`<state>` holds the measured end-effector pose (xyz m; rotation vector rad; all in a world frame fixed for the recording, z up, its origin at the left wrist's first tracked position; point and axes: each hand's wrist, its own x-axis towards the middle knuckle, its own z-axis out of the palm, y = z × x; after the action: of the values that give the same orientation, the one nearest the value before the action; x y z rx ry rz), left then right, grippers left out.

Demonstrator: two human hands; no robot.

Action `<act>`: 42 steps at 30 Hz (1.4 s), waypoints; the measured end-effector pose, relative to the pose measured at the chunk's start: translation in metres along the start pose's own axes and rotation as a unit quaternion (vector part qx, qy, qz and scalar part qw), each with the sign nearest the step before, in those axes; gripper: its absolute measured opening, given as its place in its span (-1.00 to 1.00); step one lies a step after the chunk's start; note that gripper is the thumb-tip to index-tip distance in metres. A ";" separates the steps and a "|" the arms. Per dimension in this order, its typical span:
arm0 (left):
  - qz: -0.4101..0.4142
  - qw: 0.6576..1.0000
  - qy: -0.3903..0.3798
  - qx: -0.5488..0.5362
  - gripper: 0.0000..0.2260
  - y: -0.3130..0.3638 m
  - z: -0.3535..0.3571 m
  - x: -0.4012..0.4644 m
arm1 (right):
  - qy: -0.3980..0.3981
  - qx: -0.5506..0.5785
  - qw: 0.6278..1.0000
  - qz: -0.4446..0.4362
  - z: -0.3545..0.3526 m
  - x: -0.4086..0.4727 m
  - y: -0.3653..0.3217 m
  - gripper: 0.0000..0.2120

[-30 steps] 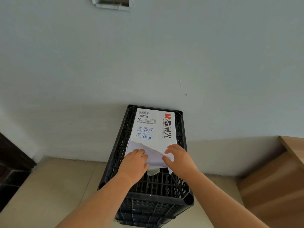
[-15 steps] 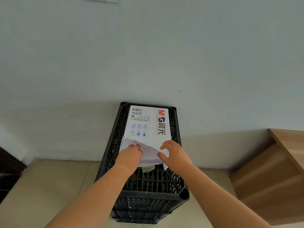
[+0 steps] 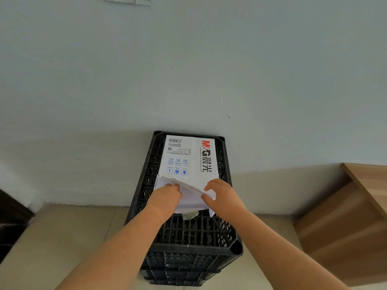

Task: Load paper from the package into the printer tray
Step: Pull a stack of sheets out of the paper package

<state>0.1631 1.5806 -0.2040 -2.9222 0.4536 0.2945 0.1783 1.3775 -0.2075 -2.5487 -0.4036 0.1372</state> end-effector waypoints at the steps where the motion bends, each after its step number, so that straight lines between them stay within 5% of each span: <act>1: 0.003 1.000 0.001 0.004 -0.67 0.000 0.000 0.000 | 0.000 -0.001 1.000 0.000 0.000 0.000 0.000 -0.73; 42: -0.017 0.997 0.026 -0.064 -0.73 -0.013 0.025 0.018 | 0.001 -0.003 1.000 0.000 0.003 -0.003 -0.002 -0.74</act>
<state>0.1798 1.5926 -0.2299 -3.0658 0.4074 0.2540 0.1741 1.3794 -0.2089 -2.5539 -0.4046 0.1329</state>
